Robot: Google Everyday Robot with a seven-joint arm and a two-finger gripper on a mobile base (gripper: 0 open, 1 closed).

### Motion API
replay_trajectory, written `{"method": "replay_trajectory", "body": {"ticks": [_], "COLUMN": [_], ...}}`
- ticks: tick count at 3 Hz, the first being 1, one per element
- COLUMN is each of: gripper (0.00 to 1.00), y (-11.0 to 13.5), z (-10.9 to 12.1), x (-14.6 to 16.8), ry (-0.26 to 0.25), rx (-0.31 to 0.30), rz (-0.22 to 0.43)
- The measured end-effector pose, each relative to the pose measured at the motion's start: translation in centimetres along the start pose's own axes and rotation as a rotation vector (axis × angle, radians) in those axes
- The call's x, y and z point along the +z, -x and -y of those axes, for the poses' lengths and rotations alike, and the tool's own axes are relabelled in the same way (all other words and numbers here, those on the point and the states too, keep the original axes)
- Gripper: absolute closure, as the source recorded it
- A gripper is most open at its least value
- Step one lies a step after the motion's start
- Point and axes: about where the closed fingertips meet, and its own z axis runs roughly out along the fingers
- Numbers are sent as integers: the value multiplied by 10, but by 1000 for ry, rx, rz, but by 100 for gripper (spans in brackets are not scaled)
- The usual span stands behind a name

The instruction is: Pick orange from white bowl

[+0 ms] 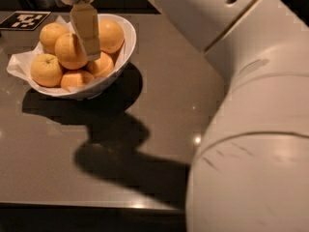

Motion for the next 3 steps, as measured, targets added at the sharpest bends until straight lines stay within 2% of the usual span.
{"method": "replay_trajectory", "body": {"ticks": [2, 3], "gripper": [22, 27], "y": [22, 24], "z": [32, 41], "x": [24, 32], "ry": [-6, -3], "rx": [-44, -50], "rz": [-43, -52]}}
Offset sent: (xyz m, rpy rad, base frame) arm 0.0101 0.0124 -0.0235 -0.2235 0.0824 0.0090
